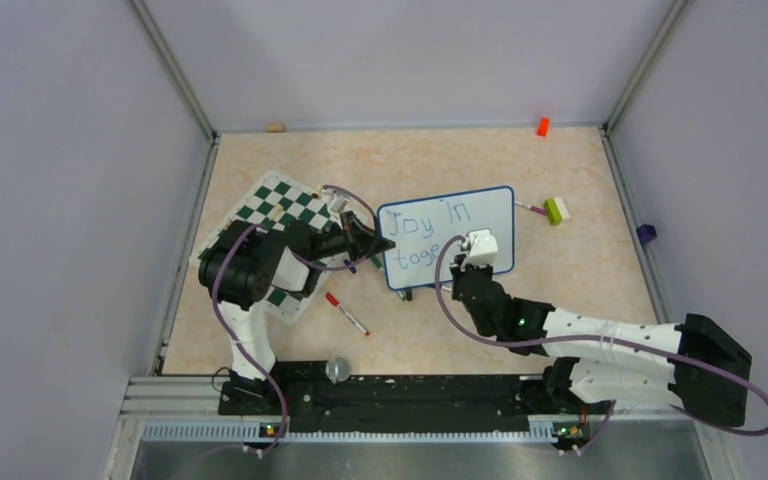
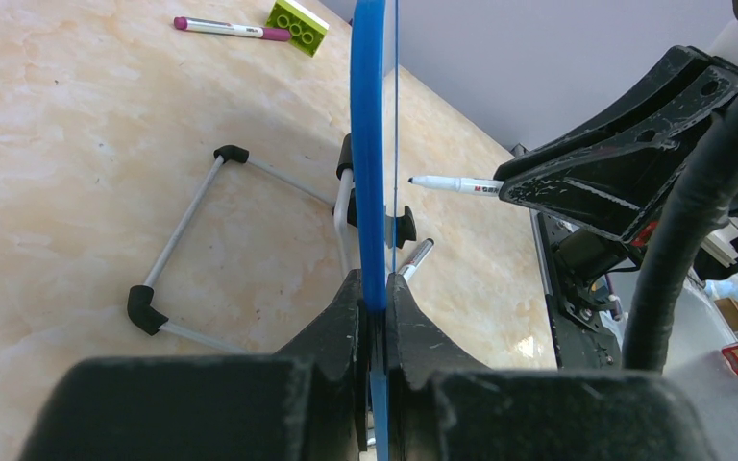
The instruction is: Write a sentence on the whiteboard
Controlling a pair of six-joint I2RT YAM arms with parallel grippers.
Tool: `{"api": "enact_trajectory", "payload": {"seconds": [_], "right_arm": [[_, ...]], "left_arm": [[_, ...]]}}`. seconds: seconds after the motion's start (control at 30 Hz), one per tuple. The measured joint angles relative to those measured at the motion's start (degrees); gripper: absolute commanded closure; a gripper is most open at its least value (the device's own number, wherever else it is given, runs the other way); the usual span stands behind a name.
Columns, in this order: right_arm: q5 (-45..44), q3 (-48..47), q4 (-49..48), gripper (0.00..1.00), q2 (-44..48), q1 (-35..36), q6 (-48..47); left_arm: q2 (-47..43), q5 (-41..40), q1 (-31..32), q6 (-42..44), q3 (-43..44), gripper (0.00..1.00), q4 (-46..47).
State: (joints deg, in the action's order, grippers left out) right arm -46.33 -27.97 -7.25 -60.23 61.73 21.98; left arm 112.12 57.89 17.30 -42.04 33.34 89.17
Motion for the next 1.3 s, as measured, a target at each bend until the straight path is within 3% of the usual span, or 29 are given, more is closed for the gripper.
{"api": "enact_trajectory", "payload": {"seconds": [1.3], "right_arm": [[3.06,-3.48,-1.99,1.0,-6.05,-1.81,-3.08]], "left_arm": [[0.0,0.07,0.0,0.0,0.0,1.0,0.02]]}}
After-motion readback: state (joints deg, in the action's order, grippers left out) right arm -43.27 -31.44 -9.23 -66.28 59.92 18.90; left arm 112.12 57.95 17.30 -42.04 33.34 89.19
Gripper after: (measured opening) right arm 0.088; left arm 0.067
